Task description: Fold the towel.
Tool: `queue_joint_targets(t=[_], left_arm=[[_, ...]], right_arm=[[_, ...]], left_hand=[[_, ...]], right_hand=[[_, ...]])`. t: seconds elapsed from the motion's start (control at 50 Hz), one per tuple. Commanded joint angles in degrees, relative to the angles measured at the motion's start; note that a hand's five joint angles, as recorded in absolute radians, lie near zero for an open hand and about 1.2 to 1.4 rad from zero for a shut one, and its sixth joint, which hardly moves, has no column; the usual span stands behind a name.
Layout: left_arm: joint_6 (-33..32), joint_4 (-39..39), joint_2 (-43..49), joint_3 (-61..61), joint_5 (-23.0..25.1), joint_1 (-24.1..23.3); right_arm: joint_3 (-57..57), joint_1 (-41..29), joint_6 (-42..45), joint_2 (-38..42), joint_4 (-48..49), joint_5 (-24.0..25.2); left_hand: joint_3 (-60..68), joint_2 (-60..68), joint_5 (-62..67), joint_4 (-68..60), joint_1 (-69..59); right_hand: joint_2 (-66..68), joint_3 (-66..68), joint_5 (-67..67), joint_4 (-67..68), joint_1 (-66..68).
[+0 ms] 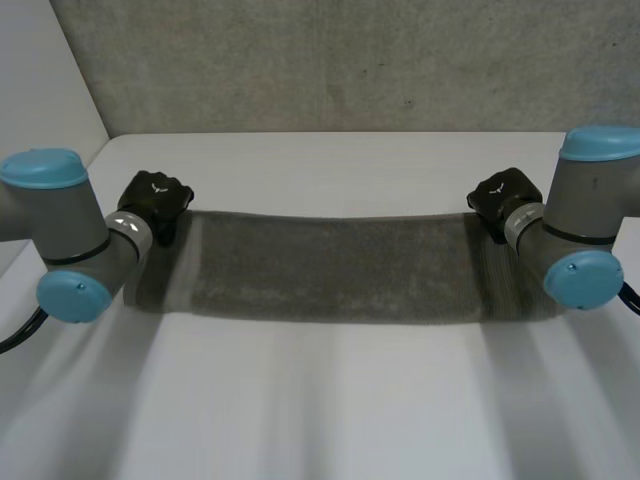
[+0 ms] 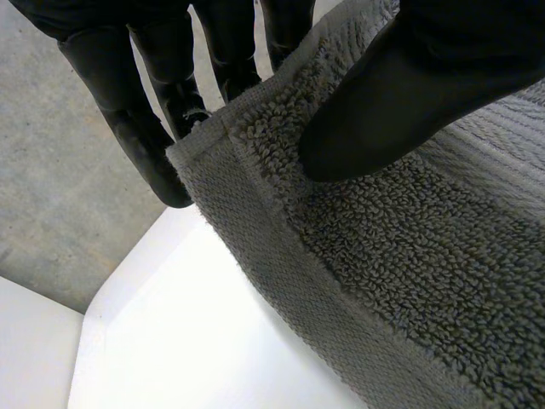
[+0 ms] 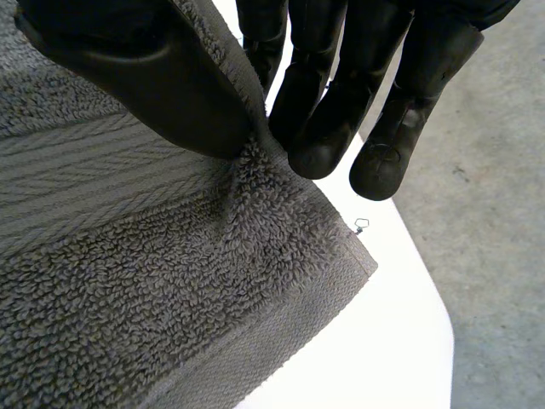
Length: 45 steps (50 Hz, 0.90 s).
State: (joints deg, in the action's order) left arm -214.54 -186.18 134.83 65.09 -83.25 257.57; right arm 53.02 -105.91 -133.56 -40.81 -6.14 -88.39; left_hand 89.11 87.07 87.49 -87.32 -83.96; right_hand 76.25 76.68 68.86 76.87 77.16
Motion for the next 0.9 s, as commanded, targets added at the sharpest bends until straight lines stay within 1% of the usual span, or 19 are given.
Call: queue_joint_targets(t=[0.02, 0.2, 0.22, 0.24, 0.28, 0.3, 0.32, 0.34, 0.36, 0.38, 0.46, 0.5, 0.52, 0.54, 0.56, 0.62, 0.68, 0.78, 0.9], left_arm=[[-0.1, -0.1, 4.4, -5.5, -2.7, -1.6], [0.1, -0.4, 9.0, -12.3, -5.3, -2.3], [0.3, -0.3, 9.8, -12.9, -5.5, -2.5], [0.3, -0.3, 9.8, -12.9, -5.5, -2.5], [0.4, -0.1, 10.4, -12.9, -5.5, -3.0], [0.4, -0.1, 10.4, -12.9, -5.5, -3.0], [0.4, -0.1, 10.4, -12.6, -5.6, -3.5], [0.4, -0.1, 10.2, -12.4, -5.9, -4.2], [0.4, -0.1, 10.2, -12.4, -5.9, -4.2], [0.4, 0.1, 10.0, -12.2, -6.2, -4.6], [0.9, 0.4, 8.3, -10.5, -7.3, -5.1], [3.1, 0.3, 2.0, -4.4, -8.2, -5.1], [3.1, 0.3, 1.9, -4.4, -8.2, -5.1], [5.9, -0.5, -2.2, 0.5, -7.7, -4.7], [6.0, -0.5, -2.3, 0.6, -7.7, -4.7], [14.6, -6.4, -14.3, 13.3, -5.8, -4.3], [15.8, -8.7, -17.2, 16.8, -4.6, -4.4], [15.9, -15.7, -24.1, 29.2, -1.7, -4.4], [16.0, -16.7, -26.5, 34.7, -1.4, -4.6]], right_arm=[[-3.2, -0.4, 0.1, 3.5, 2.5, -1.0], [-7.0, -0.9, 0.3, 8.3, 8.1, -1.7], [-7.7, -1.0, 0.1, 9.0, 8.7, -1.9], [-7.7, -1.0, 0.1, 9.0, 8.7, -1.9], [-8.1, -1.2, 0.0, 9.7, 9.3, -2.0], [-8.1, -1.2, 0.0, 9.7, 9.3, -2.0], [-8.0, -1.3, -0.3, 9.8, 9.4, -2.1], [-7.8, -1.8, -0.7, 9.7, 9.4, -2.1], [-7.8, -1.8, -0.7, 9.7, 9.4, -2.1], [-7.2, -2.2, -1.3, 9.4, 9.2, -2.1], [-4.9, -2.7, -3.5, 7.7, 9.0, -2.0], [1.6, -3.7, -4.6, -0.3, 8.8, -0.9], [1.6, -3.7, -4.6, -0.3, 8.8, -0.9], [5.6, -3.9, -4.3, -5.4, 8.9, -0.7], [5.7, -3.9, -4.3, -5.4, 8.9, -0.6], [15.7, -3.9, -4.2, -16.5, 8.5, -0.6], [18.3, -3.5, -4.0, -18.4, 7.9, -0.9], [27.1, -3.0, -3.5, -22.0, 3.3, -1.0], [31.8, -2.1, -3.5, -21.9, 3.1, -0.6]], left_hand=[[-9.1, -7.1, -17.5, 7.3, 4.0], [-9.6, -7.6, -18.0, 7.8, 4.4], [-15.3, -13.2, -23.6, 13.5, 10.1], [-15.3, -13.3, -23.7, 13.5, 10.2], [-33.7, -31.7, -42.1, 31.9, 28.6], [-33.8, -31.8, -42.2, 32.0, 28.7], [-47.0, -44.9, -55.3, 45.2, 41.8], [-59.6, -57.6, -68.0, 57.8, 54.4], [-59.7, -57.7, -68.1, 57.9, 54.6], [-76.5, -74.5, -84.9, 74.7, 71.4], [-78.4, -76.4, -86.8, 76.6, 73.2], [-77.9, -75.9, -86.3, 76.1, 72.7], [-77.9, -75.9, -86.3, 76.1, 72.7], [-78.2, -76.2, -86.6, 76.4, 73.1], [-78.2, -76.2, -86.6, 76.4, 73.1], [-78.4, -76.4, -86.8, 76.6, 73.2], [-78.4, -76.4, -86.8, 76.6, 73.2], [-78.4, -76.4, -86.8, 76.6, 73.2], [-78.6, -76.5, -86.9, 76.8, 73.4]], right_hand=[[3.7, 3.3, 1.1, 3.1, 2.8], [3.7, 3.3, 1.1, 3.1, 2.8], [-1.4, -1.8, -4.0, -2.0, -2.3], [-1.4, -1.8, -4.0, -2.0, -2.3], [-29.7, -30.1, -32.3, -30.3, -30.6], [-29.8, -30.3, -32.4, -30.4, -30.7], [-42.7, -43.1, -45.3, -43.3, -43.6], [-61.3, -61.7, -63.9, -61.9, -62.2], [-61.5, -61.9, -64.1, -62.1, -62.4], [-66.3, -66.7, -68.9, -66.9, -67.2], [-66.3, -66.7, -68.9, -66.9, -67.2], [-66.3, -66.7, -68.9, -66.9, -67.2], [-66.3, -66.7, -68.9, -66.9, -67.2], [-66.3, -66.7, -68.9, -66.9, -67.2], [-66.3, -66.7, -68.9, -66.9, -67.2], [-66.3, -66.7, -68.9, -66.9, -67.2], [-66.3, -66.7, -68.9, -66.9, -67.2], [-66.3, -66.7, -68.9, -66.9, -67.2], [-66.3, -66.7, -68.9, -66.9, -67.2]])
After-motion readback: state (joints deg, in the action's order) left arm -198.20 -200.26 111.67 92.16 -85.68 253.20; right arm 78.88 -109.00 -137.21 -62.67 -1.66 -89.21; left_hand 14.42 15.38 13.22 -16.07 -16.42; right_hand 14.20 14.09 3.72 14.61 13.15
